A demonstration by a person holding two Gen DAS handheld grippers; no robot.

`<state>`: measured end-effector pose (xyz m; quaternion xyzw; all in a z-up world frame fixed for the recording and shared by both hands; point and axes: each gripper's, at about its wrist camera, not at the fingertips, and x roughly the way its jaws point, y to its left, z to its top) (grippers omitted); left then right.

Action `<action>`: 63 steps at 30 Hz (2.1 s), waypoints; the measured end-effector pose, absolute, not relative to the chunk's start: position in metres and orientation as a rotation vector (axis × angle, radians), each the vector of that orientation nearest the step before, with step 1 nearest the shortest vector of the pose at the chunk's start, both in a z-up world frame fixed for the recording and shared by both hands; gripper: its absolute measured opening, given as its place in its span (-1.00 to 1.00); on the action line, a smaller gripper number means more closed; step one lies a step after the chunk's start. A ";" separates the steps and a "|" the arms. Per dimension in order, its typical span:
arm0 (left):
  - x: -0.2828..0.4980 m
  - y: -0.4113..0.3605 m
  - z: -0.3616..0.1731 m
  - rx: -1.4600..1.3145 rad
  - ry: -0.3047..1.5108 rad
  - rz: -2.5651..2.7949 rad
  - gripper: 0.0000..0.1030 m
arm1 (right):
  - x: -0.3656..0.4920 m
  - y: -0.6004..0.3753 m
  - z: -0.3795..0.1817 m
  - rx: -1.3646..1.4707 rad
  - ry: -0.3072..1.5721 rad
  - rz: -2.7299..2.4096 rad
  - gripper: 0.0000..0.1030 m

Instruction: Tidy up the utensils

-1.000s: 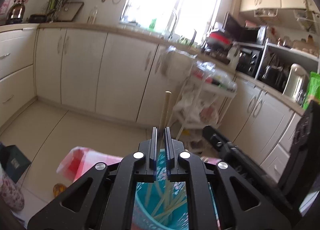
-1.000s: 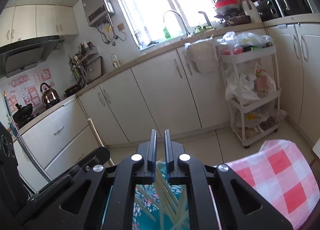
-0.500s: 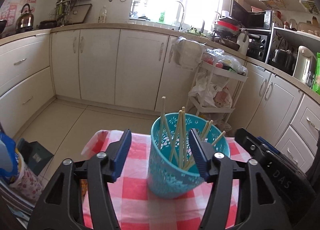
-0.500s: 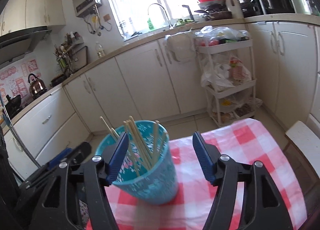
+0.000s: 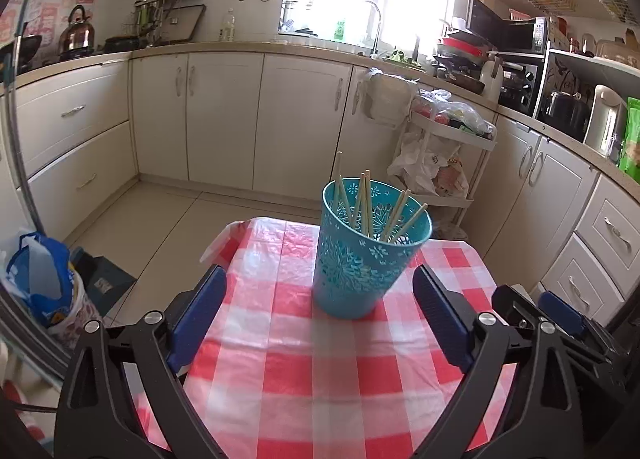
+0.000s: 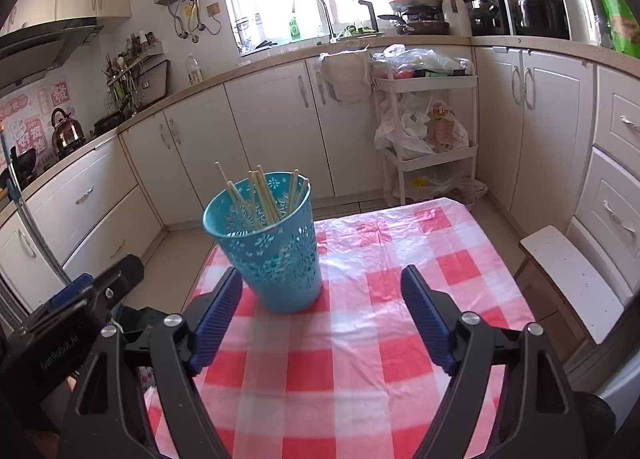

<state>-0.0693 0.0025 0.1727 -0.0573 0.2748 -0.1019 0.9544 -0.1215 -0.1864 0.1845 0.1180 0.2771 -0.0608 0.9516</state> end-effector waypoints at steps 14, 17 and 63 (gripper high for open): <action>-0.191 0.020 0.210 -0.068 0.540 -0.187 0.85 | -0.242 -0.174 0.212 0.233 0.606 -0.060 0.75; -0.209 0.023 0.218 -0.057 0.540 -0.169 0.85 | -0.264 -0.170 0.216 0.234 0.610 -0.048 0.79; -0.362 0.065 0.237 -0.003 0.596 -0.080 0.85 | -0.403 -0.125 0.238 0.219 0.593 -0.011 0.86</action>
